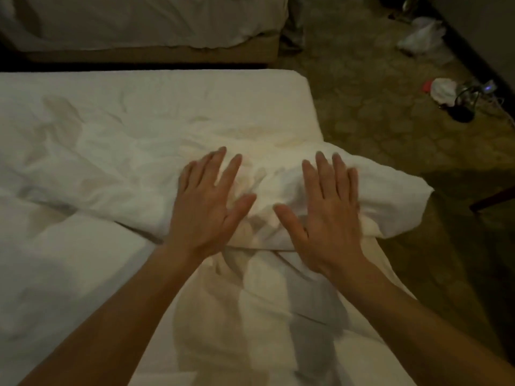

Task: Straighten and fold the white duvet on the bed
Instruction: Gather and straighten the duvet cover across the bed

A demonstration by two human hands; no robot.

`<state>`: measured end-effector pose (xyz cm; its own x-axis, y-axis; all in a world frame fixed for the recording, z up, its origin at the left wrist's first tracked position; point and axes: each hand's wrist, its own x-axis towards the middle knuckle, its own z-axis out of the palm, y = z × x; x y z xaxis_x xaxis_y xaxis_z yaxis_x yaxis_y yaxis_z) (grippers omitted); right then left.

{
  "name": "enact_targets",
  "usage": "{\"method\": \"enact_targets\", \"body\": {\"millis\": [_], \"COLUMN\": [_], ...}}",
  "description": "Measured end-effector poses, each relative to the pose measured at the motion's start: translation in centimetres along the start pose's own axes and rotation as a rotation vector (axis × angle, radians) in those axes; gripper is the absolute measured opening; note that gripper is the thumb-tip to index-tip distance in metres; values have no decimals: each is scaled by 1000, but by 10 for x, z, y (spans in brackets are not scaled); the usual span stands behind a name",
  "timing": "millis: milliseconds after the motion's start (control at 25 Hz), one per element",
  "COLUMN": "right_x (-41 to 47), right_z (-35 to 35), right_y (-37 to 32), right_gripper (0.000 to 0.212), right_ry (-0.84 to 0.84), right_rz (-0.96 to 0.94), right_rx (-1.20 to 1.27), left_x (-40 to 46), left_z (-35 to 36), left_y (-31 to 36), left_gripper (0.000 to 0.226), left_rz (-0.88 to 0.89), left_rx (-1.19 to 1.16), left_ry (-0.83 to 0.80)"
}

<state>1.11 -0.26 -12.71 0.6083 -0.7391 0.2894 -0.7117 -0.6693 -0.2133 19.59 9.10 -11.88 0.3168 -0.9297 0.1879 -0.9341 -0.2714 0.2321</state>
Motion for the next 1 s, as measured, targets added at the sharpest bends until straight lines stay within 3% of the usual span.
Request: {"method": "enact_targets", "body": {"millis": [40, 120, 280, 480, 600, 680, 760, 840, 920, 1000], "right_x": [9, 7, -8, -10, -3, 6, 10, -1, -23, -48], "right_z": [10, 32, 42, -2, -28, -32, -30, -28, -30, -37], "right_y": [7, 16, 12, -6, -20, -22, -19, -11, -9, -16], "right_gripper": [90, 92, 72, 66, 77, 87, 96, 97, 92, 80], "right_ry": [-83, -141, 13, 270, 58, -94, -276, -320, -243, 39], "right_rz": [26, 38, 72, 76, 189, 97, 107, 190, 240, 112], "right_rx": [-51, 7, 199, 293, 99, -32, -7, -26, -14, 37], "left_x": [14, 16, 1, 0, -6, -4, 1, 5, -5, -25], "left_z": [14, 48, 56, 13, -1, -7, -8, -6, -3, -11], "left_y": [0, -3, -11, -6, -8, -9, -15, -23, -29, -31], "left_gripper": [86, 93, 76, 68, 76, 74, 76, 79, 88, 85], "left_rz": [-2, 44, 24, 144, 165, 189, 199, 155, 162, 229], "left_rx": [14, 61, -15, -111, -96, -147, -203, -185, -78, -61], "left_ry": [-115, -186, -39, 258, 160, 173, 168, 39, -3, 113]}}
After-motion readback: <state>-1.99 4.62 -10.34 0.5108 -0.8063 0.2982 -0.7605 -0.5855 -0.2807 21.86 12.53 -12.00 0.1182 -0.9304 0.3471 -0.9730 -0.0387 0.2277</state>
